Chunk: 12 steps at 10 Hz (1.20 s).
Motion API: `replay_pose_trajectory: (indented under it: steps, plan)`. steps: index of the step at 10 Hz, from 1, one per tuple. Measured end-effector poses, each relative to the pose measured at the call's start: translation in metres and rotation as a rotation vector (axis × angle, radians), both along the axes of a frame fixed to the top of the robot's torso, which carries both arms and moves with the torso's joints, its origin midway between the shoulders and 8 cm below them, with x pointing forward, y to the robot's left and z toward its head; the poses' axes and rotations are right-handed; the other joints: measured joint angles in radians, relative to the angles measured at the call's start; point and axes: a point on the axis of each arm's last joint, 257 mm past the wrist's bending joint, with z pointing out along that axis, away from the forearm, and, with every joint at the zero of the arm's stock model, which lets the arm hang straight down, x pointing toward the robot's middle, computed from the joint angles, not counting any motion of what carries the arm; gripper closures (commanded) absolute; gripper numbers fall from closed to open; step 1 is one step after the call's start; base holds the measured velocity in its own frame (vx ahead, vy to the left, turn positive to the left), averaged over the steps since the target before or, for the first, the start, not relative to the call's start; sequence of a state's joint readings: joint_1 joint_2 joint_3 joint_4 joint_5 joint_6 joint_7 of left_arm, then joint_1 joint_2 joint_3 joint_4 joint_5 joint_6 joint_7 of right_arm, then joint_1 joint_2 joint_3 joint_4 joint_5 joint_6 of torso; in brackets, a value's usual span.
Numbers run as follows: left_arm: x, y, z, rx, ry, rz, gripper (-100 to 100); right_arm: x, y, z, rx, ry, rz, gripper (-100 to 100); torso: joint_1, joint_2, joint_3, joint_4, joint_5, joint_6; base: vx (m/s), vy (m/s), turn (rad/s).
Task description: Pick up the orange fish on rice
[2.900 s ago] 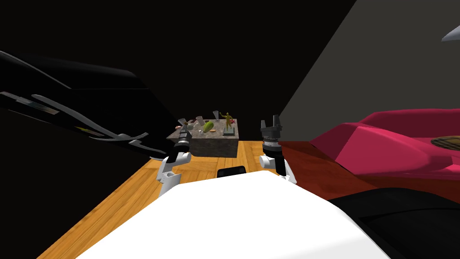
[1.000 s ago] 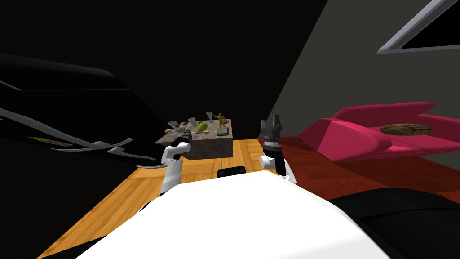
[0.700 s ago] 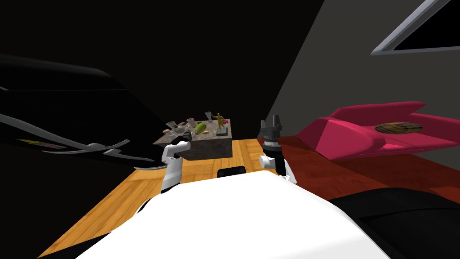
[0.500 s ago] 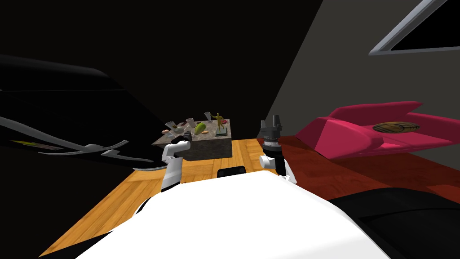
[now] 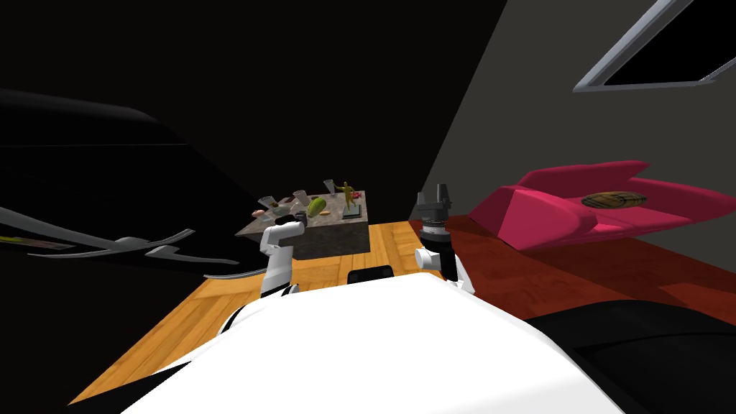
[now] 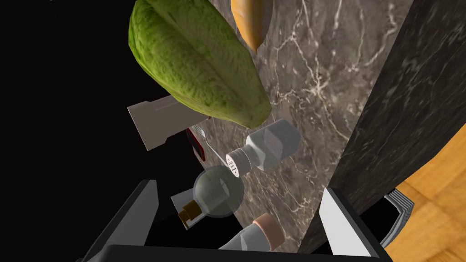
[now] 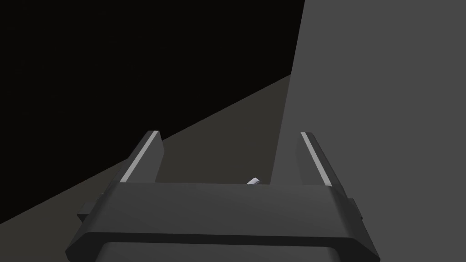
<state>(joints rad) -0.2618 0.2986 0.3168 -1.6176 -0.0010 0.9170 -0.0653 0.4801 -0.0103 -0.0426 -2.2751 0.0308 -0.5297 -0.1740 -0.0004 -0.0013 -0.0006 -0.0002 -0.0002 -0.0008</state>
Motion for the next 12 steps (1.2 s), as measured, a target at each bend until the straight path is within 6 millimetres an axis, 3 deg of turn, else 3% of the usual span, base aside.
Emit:
replay_pose_trajectory:
  steps: [12]
  plan:
    - [-0.02,0.004,-0.046,-0.099,0.304,0.068,-100,0.0,0.0,0.0,0.0,0.0,0.0,0,0.0,-0.001,0.0,0.0,0.0,0.0,0.026,-0.015,-0.052]
